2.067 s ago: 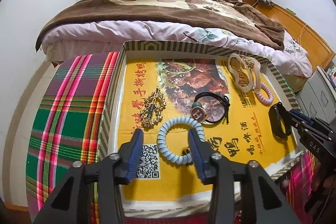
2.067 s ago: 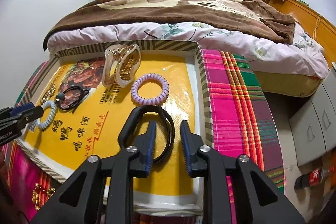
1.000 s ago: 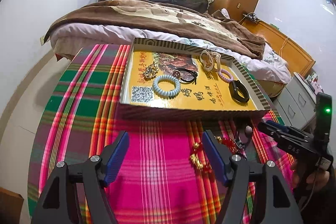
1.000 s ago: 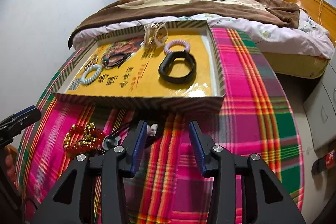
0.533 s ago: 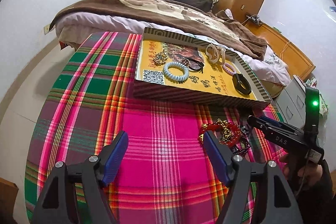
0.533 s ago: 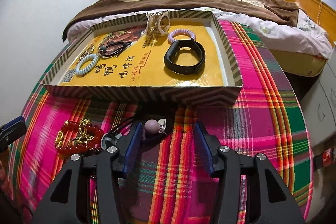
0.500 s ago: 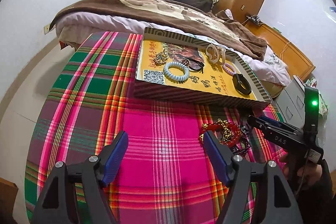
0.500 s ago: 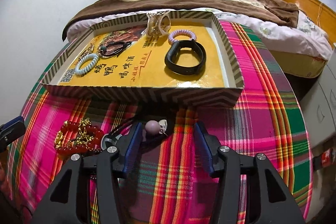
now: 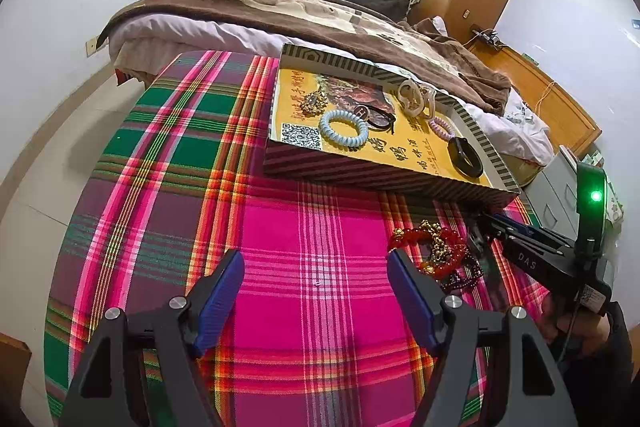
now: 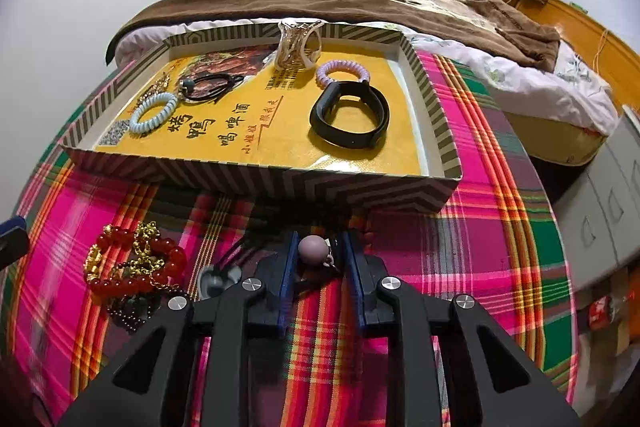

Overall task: Organize jewelry
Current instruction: 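Grasp the black cord with pink bead using the right gripper, then grasp the gold chain from the bead pile with the left gripper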

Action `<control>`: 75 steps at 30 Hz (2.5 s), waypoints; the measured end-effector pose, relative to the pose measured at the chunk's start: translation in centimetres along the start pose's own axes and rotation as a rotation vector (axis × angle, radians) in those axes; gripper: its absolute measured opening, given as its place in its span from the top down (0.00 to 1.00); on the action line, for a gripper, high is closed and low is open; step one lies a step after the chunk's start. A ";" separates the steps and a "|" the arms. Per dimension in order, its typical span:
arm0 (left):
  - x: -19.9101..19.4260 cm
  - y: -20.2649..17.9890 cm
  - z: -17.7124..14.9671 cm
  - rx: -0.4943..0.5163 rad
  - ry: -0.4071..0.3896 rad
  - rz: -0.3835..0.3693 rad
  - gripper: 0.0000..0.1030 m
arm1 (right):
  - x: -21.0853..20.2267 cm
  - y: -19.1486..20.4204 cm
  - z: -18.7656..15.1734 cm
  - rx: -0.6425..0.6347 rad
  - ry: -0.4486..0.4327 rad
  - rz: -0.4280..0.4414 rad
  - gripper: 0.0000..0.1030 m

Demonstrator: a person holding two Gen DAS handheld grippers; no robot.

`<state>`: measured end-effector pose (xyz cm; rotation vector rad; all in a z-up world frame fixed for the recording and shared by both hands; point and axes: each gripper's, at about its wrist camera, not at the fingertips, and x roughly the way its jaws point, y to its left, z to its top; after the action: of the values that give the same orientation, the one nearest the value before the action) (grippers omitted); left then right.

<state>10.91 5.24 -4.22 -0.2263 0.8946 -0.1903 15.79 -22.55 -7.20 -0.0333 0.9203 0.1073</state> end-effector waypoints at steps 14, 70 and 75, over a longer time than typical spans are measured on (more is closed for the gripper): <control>1.4 -3.0 -0.4 0.074 0.054 -0.036 0.29 | -3.5 -4.6 -1.3 0.130 -0.080 0.041 0.82; 7.4 -13.3 1.1 0.280 0.144 0.128 0.59 | -3.7 -8.9 -3.8 0.250 -0.089 0.176 0.82; 8.0 -14.1 1.0 0.340 0.141 0.176 0.59 | -3.6 -9.1 -3.9 0.260 -0.089 0.178 0.82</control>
<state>15.63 -10.20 -5.77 0.1832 1.0015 -0.1933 11.51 -32.16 -6.80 0.2930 0.8409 0.1521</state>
